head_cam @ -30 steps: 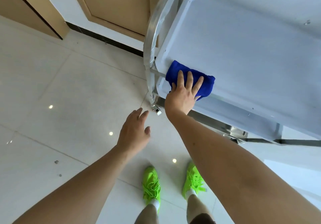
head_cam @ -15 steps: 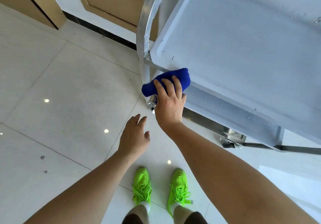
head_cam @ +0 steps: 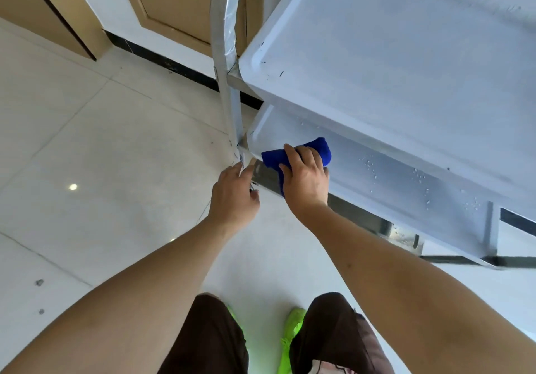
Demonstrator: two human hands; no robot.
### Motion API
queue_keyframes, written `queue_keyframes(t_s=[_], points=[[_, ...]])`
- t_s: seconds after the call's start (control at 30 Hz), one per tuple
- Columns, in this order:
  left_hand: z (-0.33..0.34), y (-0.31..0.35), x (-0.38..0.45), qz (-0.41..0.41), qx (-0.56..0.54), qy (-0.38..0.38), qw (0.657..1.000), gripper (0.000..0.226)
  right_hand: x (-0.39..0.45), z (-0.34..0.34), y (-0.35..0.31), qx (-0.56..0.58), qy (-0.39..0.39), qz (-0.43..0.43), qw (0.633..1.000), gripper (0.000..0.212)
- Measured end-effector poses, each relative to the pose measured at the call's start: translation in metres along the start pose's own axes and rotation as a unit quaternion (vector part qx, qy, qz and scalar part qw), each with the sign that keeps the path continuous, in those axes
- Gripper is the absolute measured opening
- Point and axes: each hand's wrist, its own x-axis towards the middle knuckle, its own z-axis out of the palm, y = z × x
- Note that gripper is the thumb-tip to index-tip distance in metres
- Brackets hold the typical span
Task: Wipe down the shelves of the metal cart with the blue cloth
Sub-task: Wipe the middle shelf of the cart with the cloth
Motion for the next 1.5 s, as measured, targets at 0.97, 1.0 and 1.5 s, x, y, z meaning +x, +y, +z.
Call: queue_keyframes(t_s=[0.97,1.0,1.5], points=[[0.077,-0.013,0.200,0.041,-0.123,0.127,0.983,0.050,0.071,0.117,0.063,-0.217,0.042,-0.111,0.969,0.058],[0.078,-0.012,0.203,0.036,-0.134,0.129,0.982,0.048,0.074,0.120,0.062,-0.204,0.023,-0.098,0.974,0.059],[0.095,-0.010,0.208,0.056,-0.118,0.213,0.968,0.042,0.177,0.131,0.074,-0.206,-0.057,-0.048,0.976,0.060]])
